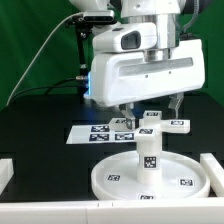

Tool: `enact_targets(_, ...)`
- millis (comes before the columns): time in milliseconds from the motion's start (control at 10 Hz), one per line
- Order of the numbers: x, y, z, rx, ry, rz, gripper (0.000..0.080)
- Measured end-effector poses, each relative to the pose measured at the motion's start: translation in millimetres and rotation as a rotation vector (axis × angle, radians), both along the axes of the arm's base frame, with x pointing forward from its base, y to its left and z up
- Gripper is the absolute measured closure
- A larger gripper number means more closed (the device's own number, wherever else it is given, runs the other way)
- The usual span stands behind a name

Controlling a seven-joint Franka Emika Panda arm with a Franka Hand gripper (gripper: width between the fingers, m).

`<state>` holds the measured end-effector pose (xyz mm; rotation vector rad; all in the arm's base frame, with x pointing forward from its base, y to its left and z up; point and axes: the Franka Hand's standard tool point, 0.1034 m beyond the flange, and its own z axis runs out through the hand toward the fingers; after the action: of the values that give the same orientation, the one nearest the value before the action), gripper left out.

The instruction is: Assemble round table

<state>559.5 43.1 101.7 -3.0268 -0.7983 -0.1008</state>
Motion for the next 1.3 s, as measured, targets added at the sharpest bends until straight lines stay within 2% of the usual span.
enact_targets(300, -0.4, 0.3, -1.3, 0.001, 0.003, -0.019, 0.0151)
enact_targets(400, -0.1, -0.3, -1.1, 0.002, 0.002, -0.04, 0.0285)
enact_targets(500, 0.2, -3.3, -1.0, 0.001, 0.002, -0.059, 0.0361)
enact_targets(700, 0.1, -3.1, -1.3, 0.008, 0.005, -0.157, 0.0361)
enact_targets(1000, 2.9, -2.9, -1.9, 0.042, -0.03, -0.529, 0.0361)
enact_targets(1300, 3.0, -3.0, -1.5, 0.083, -0.032, -1.08, 0.0361)
